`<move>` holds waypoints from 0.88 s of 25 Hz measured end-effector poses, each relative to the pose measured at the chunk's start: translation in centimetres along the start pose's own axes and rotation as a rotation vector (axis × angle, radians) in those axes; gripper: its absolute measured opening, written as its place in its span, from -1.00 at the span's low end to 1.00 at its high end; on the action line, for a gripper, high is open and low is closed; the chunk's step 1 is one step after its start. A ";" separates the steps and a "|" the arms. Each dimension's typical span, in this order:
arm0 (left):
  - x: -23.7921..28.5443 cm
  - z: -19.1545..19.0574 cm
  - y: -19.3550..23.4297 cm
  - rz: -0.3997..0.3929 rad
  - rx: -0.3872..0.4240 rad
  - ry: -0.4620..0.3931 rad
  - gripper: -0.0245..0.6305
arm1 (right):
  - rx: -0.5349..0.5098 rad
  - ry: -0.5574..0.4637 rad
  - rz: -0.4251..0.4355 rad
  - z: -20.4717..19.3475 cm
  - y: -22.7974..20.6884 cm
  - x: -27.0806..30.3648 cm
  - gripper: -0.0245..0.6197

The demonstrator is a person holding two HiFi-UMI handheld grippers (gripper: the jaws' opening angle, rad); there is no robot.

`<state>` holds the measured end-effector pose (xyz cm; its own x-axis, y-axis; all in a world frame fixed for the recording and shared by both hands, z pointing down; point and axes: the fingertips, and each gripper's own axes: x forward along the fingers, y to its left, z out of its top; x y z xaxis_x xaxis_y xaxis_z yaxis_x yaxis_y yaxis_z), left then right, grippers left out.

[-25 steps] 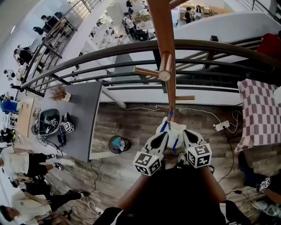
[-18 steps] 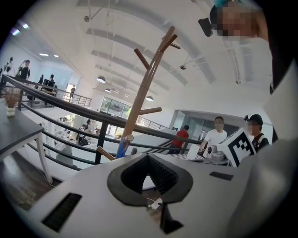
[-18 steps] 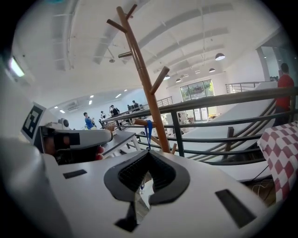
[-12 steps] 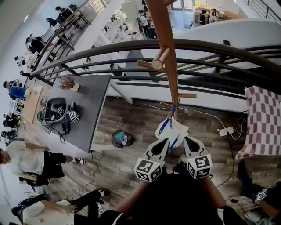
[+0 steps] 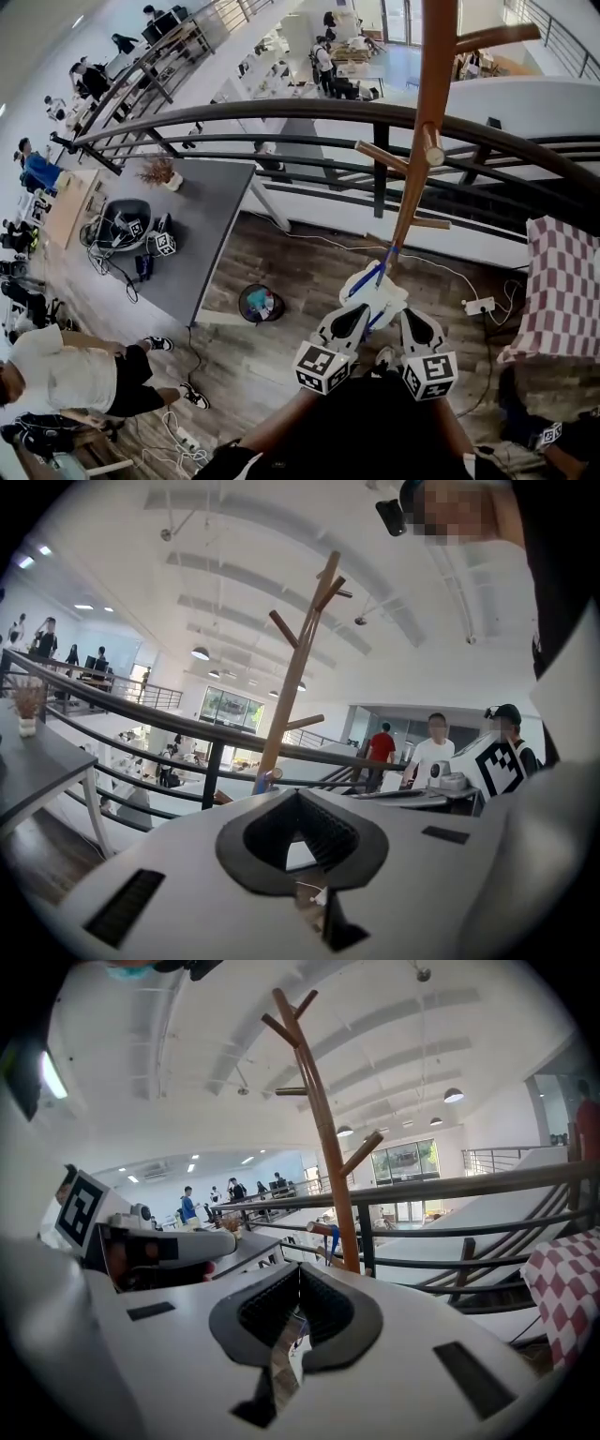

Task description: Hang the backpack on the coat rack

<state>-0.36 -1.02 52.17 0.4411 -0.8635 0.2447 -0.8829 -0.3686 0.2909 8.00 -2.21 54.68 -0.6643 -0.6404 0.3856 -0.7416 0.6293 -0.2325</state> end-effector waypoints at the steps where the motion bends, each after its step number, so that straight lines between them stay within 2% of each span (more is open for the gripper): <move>1: -0.1 0.2 0.2 -0.002 0.002 -0.006 -0.90 | -0.006 -0.004 -0.001 0.2 0.2 0.1 -0.88; 12: -1.3 1.7 2.5 -0.029 0.022 -0.048 -0.90 | -0.006 -0.097 -0.036 2.8 2.1 0.6 -0.88; 22: -1.4 0.9 2.4 -0.062 0.004 -0.039 -0.90 | 0.000 -0.106 -0.045 2.2 2.7 0.4 -0.89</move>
<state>-3.28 -1.04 51.66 0.4883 -0.8517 0.1903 -0.8548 -0.4228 0.3010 5.56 -1.73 52.20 -0.6364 -0.7109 0.2993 -0.7710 0.5988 -0.2169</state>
